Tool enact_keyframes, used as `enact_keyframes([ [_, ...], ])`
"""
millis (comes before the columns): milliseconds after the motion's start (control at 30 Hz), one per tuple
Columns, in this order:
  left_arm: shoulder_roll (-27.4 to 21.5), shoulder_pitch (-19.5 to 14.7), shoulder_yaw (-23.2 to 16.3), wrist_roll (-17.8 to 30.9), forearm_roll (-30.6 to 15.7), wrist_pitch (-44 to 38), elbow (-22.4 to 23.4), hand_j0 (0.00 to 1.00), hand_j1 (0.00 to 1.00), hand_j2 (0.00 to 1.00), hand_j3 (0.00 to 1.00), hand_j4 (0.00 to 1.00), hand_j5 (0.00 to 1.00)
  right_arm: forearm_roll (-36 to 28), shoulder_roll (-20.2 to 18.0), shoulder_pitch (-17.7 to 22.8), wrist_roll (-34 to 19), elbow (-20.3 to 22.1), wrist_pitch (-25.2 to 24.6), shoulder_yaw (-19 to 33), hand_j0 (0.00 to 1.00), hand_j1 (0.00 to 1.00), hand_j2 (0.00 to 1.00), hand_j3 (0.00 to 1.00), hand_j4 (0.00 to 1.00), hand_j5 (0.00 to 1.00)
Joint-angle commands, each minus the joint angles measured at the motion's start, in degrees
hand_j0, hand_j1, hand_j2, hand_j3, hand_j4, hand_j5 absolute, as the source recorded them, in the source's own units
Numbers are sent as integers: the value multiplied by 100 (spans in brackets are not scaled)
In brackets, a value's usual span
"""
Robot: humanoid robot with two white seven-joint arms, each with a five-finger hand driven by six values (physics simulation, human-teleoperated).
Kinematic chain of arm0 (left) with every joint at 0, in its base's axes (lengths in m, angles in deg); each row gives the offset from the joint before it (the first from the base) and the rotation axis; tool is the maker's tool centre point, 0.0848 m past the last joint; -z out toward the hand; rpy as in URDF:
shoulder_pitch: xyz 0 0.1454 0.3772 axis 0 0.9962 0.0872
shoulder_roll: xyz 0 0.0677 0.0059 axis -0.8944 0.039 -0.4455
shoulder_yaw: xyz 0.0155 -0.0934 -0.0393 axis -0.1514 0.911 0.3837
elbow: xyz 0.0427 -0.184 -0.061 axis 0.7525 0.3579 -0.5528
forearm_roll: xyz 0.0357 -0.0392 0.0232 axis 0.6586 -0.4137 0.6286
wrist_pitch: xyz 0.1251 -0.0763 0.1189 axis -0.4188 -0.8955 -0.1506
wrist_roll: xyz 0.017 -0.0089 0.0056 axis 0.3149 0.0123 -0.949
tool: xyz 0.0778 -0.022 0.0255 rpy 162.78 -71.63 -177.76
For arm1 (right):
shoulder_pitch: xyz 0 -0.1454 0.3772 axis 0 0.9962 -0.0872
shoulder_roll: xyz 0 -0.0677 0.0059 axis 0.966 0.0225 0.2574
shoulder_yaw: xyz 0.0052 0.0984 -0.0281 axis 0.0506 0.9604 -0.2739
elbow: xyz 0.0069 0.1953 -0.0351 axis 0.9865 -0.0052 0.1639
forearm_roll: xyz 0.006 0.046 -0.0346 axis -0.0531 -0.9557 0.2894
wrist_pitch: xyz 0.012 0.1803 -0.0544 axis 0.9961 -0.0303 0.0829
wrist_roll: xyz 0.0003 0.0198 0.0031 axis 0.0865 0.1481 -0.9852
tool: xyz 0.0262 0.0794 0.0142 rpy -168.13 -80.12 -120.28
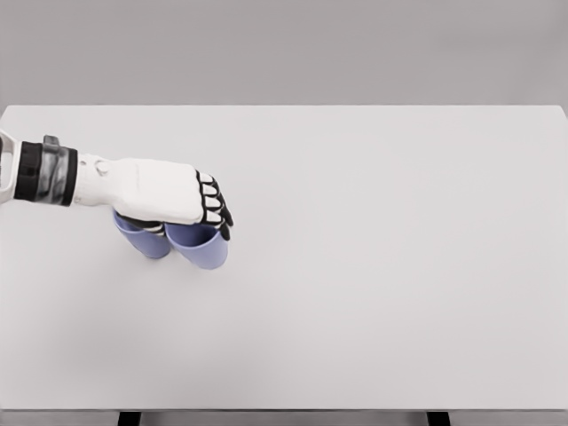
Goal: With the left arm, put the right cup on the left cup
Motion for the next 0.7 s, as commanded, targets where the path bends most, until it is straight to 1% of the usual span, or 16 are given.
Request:
enact_keyframes([
  [0,-23,-9,24,-2,-104,-13,0,74,74,74,74,74,74,0,0,0,-1,0,-1,0,100,100,100,100,100,100],
  [67,-67,-114,15,-2,-253,-13,0,74,74,74,74,74,74,0,0,0,-1,0,7,0,100,100,100,100,100,100],
  [167,-85,-132,15,-2,-306,-13,0,75,75,75,75,75,75,0,0,0,-1,0,-1,0,100,100,100,100,100,100],
  [200,-85,-193,15,-2,-359,-13,0,75,75,75,75,75,75,0,0,0,-1,0,7,0,100,100,100,100,100,100],
  [333,-234,-246,15,-2,-394,-13,-9,75,75,75,75,75,75,0,0,0,-1,0,-1,0,100,100,100,100,100,100],
  [567,-384,-519,-3,-2,-640,-13,0,75,75,75,75,75,75,0,0,0,-1,0,-1,0,100,100,100,100,100,100],
  [667,-471,-580,-3,-2,-710,-13,0,75,75,75,75,75,75,0,0,0,-1,0,-1,0,100,100,100,100,100,100],
])
